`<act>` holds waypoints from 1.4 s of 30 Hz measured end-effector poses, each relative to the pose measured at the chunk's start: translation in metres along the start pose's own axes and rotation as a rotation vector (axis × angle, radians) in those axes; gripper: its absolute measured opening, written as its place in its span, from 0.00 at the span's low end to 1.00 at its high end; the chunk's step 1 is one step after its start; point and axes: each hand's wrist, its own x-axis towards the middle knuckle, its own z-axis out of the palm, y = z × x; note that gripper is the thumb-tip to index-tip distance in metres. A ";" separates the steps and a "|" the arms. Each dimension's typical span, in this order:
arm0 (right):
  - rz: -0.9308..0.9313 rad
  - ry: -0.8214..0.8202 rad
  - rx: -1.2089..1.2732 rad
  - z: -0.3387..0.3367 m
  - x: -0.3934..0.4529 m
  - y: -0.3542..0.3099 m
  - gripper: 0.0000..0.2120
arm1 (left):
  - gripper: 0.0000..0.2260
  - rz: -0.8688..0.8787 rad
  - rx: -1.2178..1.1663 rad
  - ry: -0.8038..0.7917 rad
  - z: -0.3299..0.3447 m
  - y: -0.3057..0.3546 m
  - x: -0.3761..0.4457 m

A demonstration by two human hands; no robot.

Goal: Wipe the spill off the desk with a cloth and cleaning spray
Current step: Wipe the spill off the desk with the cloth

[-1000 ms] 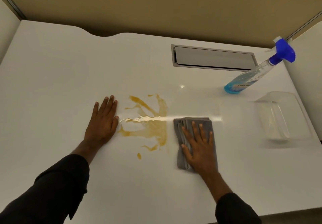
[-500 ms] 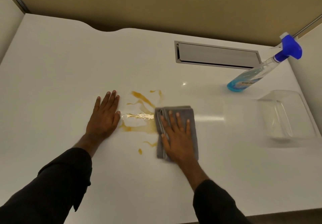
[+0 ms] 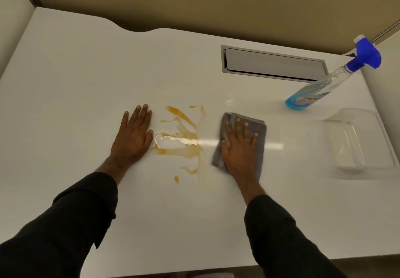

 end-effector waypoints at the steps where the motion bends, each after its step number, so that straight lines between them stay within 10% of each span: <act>1: -0.053 0.001 -0.006 0.004 -0.009 -0.015 0.34 | 0.28 0.003 -0.005 -0.004 -0.001 0.000 0.000; 10: -0.382 0.001 0.004 0.048 -0.126 -0.028 0.34 | 0.28 0.027 -0.075 0.019 -0.016 -0.016 0.000; 42: -0.261 0.017 0.039 0.002 0.065 -0.116 0.32 | 0.26 -0.061 -0.064 0.064 -0.016 -0.067 0.010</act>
